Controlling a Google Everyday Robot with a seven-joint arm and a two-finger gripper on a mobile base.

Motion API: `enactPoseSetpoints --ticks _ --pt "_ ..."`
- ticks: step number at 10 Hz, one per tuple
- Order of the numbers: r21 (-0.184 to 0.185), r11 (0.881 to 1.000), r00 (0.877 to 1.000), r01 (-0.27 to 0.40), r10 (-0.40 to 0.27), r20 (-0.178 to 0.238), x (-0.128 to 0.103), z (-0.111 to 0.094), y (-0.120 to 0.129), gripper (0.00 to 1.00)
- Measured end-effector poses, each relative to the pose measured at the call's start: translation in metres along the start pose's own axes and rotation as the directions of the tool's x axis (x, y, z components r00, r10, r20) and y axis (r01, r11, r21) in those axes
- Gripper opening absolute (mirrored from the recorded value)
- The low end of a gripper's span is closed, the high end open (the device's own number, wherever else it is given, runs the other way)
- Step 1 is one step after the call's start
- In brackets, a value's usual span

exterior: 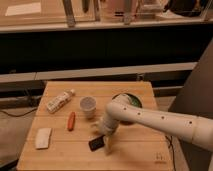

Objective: Place the eraser on the white sponge

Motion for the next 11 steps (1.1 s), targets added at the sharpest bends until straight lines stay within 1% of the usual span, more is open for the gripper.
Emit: enactPoseSetpoints --ticks 3,5,10,11 --pt "-0.045 0.999 0.999 -0.018 0.016 -0.048 0.006 0.013 -0.005 0.8" --pt "-0.061 0.998 0.998 -0.024 0.02 -0.063 0.009 0.019 -0.006 0.8" --pt "-0.025 1.0 0.998 -0.001 0.0 -0.067 0.007 0.031 -0.006 0.8" --pt "-0.022 1.0 0.998 0.002 -0.003 -0.07 0.006 0.033 -0.006 0.77"
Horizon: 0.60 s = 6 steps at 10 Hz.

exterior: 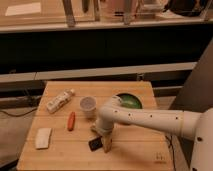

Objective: Place the eraser on the white sponge

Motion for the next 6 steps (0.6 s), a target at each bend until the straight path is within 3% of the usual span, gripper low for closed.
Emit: enactPoseSetpoints --ticks 6 --pt "0.032 0.999 1.0 0.008 -0.009 0.022 -0.003 -0.0001 0.001 0.19"
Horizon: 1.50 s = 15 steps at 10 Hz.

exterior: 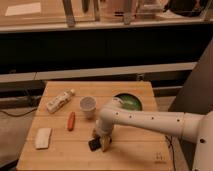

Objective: Place the eraser on the white sponge

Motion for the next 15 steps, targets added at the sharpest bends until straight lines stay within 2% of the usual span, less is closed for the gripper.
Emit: enactPoseSetpoints --ticks 1,2,8,10,12,15 --pt "0.0 1.0 1.0 0.003 -0.003 -0.001 0.0 -0.001 -0.001 0.12" --pt "0.001 1.0 1.0 0.004 -0.004 -0.002 0.0 -0.003 -0.001 0.01" --pt "0.012 1.0 1.0 0.02 -0.02 0.006 -0.002 -0.005 -0.002 0.0" --pt "0.065 0.995 0.995 0.072 -0.076 0.065 -0.013 -0.018 0.0 0.0" --pt "0.108 0.987 0.988 0.116 -0.126 0.088 -0.023 -0.025 -0.002 0.0" --pt "0.148 0.972 0.978 0.183 -0.196 0.076 -0.038 -0.039 -0.005 0.0"
